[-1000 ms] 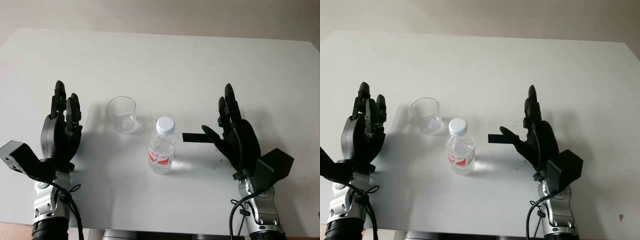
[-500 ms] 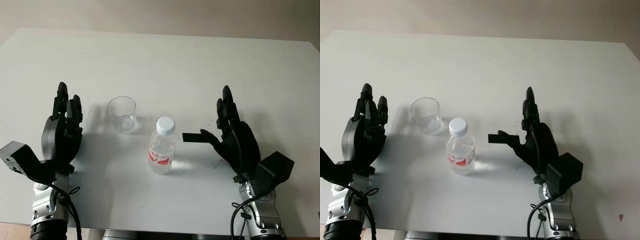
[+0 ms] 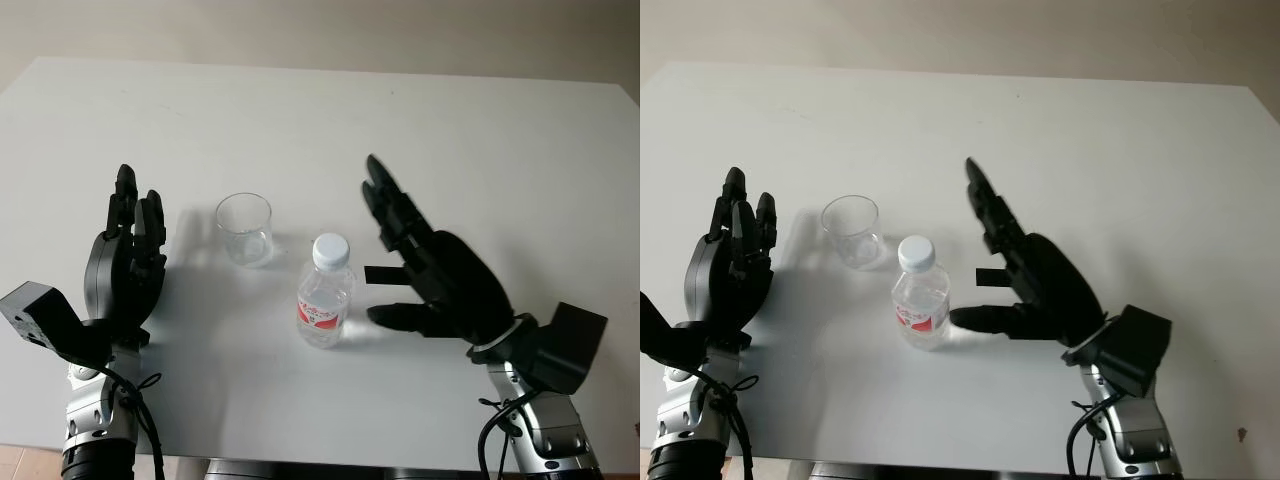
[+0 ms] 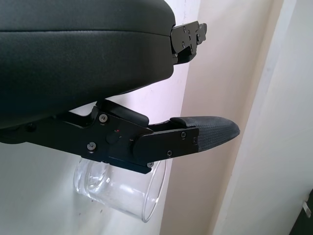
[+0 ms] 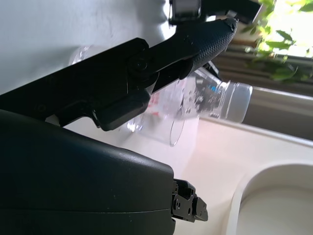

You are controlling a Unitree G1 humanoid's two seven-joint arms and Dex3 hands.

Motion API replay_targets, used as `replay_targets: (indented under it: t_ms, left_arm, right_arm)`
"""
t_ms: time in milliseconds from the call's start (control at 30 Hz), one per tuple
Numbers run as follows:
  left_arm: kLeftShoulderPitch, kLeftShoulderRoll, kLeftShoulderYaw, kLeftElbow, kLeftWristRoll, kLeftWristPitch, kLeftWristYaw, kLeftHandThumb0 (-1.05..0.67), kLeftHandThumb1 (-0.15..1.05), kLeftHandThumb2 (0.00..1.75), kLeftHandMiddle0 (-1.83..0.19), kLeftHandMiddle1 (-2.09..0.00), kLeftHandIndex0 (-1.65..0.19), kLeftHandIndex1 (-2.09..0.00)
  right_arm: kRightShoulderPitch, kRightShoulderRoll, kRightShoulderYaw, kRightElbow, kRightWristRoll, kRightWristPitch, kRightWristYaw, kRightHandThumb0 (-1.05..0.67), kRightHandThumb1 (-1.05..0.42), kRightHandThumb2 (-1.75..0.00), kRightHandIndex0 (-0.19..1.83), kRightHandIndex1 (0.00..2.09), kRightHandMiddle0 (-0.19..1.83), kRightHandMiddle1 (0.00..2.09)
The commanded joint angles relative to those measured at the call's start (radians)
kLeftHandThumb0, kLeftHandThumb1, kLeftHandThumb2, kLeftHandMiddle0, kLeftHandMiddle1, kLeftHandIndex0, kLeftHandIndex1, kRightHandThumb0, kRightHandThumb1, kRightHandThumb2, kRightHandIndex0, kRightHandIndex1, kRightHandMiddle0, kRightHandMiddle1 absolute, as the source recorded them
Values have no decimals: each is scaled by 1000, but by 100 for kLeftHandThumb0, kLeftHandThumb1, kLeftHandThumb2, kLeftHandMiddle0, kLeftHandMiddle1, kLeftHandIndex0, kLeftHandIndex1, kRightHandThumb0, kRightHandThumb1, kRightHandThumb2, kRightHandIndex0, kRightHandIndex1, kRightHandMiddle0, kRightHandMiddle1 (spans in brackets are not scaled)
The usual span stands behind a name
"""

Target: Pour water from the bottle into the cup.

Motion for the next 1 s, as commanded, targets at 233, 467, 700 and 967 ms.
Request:
replay_targets:
  t_ms: [233, 467, 700, 967]
  left_arm:
    - [9, 0, 2, -16, -11, 4, -7, -73, 105, 51, 18, -5, 19, -4]
    - [17, -2, -3, -26, -4, 7, 2, -73, 105, 52, 18, -5, 19, -3]
    - [13, -3, -3, -18, 0, -1, 2, -72, 105, 52, 17, -6, 18, -3]
    - [11, -4, -4, -11, 1, -7, -1, -72, 105, 53, 19, -5, 19, -2]
  right_arm:
    - [-2, 41, 57, 72, -24, -10, 0, -93, -89, -5, -19, 0, -19, 0]
    - [-33, 138, 100, 267, -91, -68, -70, -97, -93, -6, -19, 0, -19, 0]
    - [-49, 163, 122, 299, -95, -91, -54, -98, -93, -5, -19, 0, -19, 0]
    - [-44, 160, 123, 267, -78, -72, -30, -98, -91, -5, -19, 0, -19, 0]
